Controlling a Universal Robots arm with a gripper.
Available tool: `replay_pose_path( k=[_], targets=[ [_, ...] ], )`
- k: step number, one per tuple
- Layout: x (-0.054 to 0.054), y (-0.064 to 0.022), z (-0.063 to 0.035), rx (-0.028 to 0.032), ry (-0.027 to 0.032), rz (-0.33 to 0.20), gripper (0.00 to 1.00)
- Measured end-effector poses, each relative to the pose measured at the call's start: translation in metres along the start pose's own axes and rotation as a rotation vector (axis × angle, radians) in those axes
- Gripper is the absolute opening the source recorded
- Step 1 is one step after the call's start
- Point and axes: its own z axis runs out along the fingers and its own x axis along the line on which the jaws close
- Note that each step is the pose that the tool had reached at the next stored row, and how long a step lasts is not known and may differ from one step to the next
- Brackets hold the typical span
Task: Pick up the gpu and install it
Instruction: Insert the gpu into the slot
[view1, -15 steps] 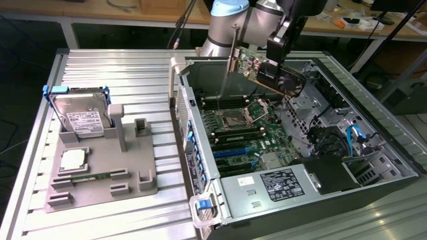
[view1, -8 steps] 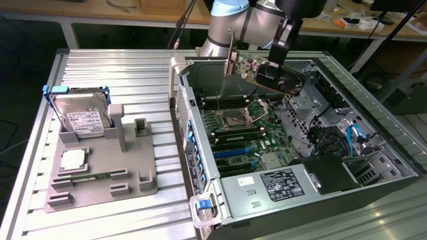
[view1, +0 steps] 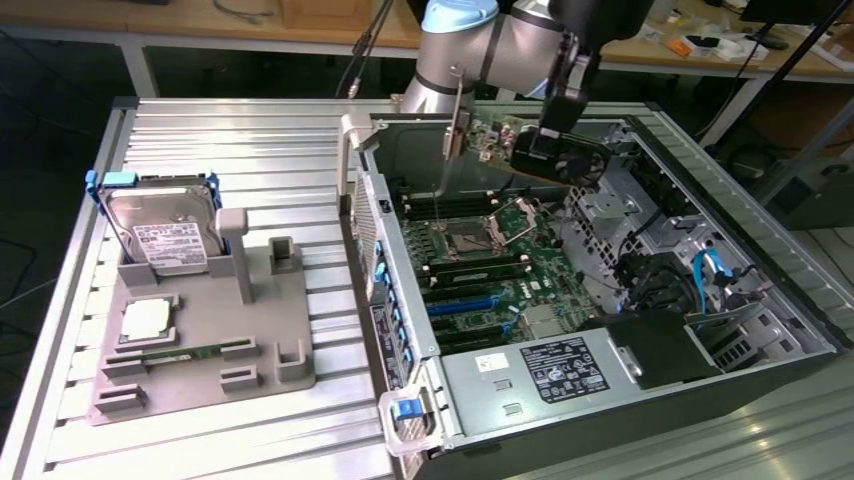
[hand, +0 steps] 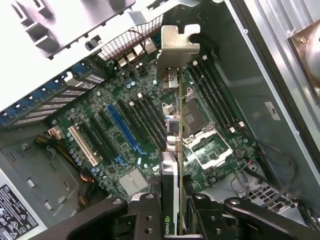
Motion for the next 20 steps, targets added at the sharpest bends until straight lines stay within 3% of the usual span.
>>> replay_pose_path(
  k=[5,7,15,20],
  targets=[
    [0.000,0.0001,0.0024,-0.0043,-0.0047,-0.094,0.27],
    [0.000,-0.0002,0.0039,-0.0095,-0.0033,-0.112,0.27],
    [-0.001,-0.0070,0.0128,-0.0575,0.0201,-0.128,0.27],
    [-0.001,-0.0076,0.0182,-0.0676,0.0224,-0.224,0.27]
  ],
)
